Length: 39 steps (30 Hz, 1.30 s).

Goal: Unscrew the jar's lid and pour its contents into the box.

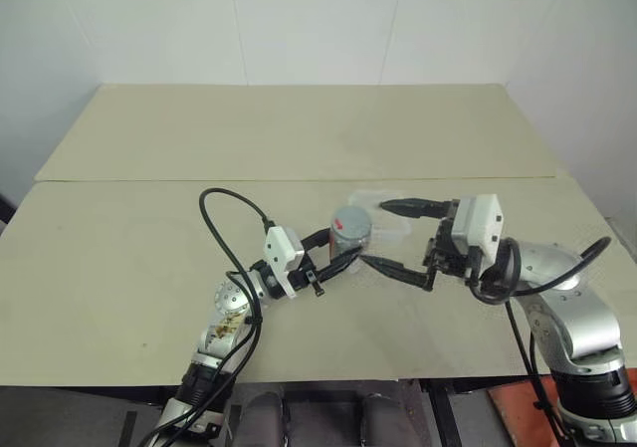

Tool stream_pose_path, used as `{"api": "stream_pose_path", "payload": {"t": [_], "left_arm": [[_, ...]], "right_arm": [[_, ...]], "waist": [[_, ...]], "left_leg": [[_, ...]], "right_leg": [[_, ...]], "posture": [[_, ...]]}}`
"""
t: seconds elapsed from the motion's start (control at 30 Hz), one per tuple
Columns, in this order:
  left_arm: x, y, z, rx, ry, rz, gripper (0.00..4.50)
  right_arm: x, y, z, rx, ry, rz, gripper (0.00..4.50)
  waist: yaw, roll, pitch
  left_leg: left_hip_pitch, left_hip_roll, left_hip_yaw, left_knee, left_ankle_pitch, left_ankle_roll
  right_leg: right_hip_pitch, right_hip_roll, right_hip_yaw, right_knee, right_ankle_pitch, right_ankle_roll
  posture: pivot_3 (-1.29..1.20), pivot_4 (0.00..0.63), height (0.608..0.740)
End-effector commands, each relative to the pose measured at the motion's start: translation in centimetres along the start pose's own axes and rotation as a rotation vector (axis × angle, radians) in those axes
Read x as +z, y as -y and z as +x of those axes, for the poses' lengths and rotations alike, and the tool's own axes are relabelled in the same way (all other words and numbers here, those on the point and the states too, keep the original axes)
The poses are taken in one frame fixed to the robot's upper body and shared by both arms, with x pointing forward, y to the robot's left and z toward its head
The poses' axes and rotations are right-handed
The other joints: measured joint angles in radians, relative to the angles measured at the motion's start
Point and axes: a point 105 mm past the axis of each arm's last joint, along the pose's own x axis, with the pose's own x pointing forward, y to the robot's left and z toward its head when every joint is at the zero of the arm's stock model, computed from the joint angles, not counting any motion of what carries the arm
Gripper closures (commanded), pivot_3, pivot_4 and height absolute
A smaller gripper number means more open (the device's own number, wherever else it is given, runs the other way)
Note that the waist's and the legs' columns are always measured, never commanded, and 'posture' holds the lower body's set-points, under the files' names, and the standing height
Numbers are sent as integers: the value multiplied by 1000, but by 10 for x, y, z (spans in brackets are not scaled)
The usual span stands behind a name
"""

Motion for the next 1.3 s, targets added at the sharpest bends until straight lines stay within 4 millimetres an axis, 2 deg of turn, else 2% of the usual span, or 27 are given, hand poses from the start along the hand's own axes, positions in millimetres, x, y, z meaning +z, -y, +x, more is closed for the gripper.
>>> {"api": "stream_pose_path", "payload": {"t": [0.03,0.43,0.83,0.93,1.03,1.07,1.3], "left_arm": [[12,3,4,-17,52,40,2610],[11,5,4,-26,45,49,2610],[10,6,3,-23,46,47,2610],[11,6,4,-22,47,47,2610],[11,6,4,-24,48,47,2610],[11,6,4,-25,48,45,2610],[11,6,4,-25,49,43,2610]], "right_arm": [[15,2,10,-4,51,-7,41],[17,13,28,-26,54,47,41],[14,10,29,-8,44,73,41],[13,9,29,-3,44,79,621],[12,9,29,-4,43,82,1641],[11,9,29,-11,37,87,1752],[10,10,29,-5,29,77,1753]], "waist": [[0,0,0],[0,0,0],[0,0,0],[0,0,0],[0,0,0],[0,0,0],[0,0,0]], "left_leg": [[0,0,0,0,0,0],[0,0,0,0,0,0],[0,0,0,0,0,0],[0,0,0,0,0,0],[0,0,0,0,0,0],[0,0,0,0,0,0],[0,0,0,0,0,0]], "right_leg": [[0,0,0,0,0,0],[0,0,0,0,0,0],[0,0,0,0,0,0],[0,0,0,0,0,0],[0,0,0,0,0,0],[0,0,0,0,0,0],[0,0,0,0,0,0]], "posture": [[0,150,740],[0,150,740],[0,150,740],[0,150,740],[0,150,740],[0,150,740],[0,150,740]]}}
